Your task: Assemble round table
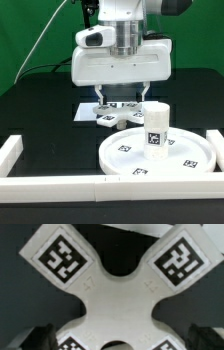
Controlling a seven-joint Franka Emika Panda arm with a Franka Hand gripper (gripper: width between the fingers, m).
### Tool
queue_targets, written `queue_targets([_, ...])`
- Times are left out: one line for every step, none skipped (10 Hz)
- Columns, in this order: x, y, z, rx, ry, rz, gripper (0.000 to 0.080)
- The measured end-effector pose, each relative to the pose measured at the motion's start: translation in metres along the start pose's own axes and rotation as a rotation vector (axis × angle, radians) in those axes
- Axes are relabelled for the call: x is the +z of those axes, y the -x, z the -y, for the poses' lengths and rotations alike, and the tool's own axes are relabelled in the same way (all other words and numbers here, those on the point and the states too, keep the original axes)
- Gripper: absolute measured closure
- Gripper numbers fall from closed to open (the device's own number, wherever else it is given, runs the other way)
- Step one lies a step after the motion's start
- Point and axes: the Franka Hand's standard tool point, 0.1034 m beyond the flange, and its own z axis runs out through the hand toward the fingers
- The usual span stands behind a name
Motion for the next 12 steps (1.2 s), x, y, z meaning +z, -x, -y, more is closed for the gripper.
queue_targets([0.0,0.001,0.0,0.0,-0.002,0.004,0.0151])
queue_targets([0.0,0.001,-0.001,0.003,-0.002,0.004,0.0151])
queue_targets([0.0,0.001,-0.001,0.003,-0.002,0.004,0.0151])
queue_targets([0.001,0.001,-0.005,0.009,-0.001,0.005,0.0151])
queue_targets([0.003,0.003,-0.007,0.014,0.001,0.01,0.0151])
queue_targets([0.006,0.004,-0.009,0.016,0.004,0.016,0.0151])
queue_targets([0.009,0.006,-0.009,0.015,0.008,0.021,0.0151])
queue_targets([0.012,0.008,-0.009,0.013,0.011,0.028,0.0151])
queue_targets([0.014,0.008,-0.008,0.012,0.011,0.032,0.0151])
queue_targets([0.015,0.009,-0.007,0.013,0.012,0.035,0.0151])
queue_targets([0.016,0.01,-0.006,0.014,0.012,0.039,0.0151])
queue_targets([0.018,0.011,-0.006,0.017,0.013,0.042,0.0151])
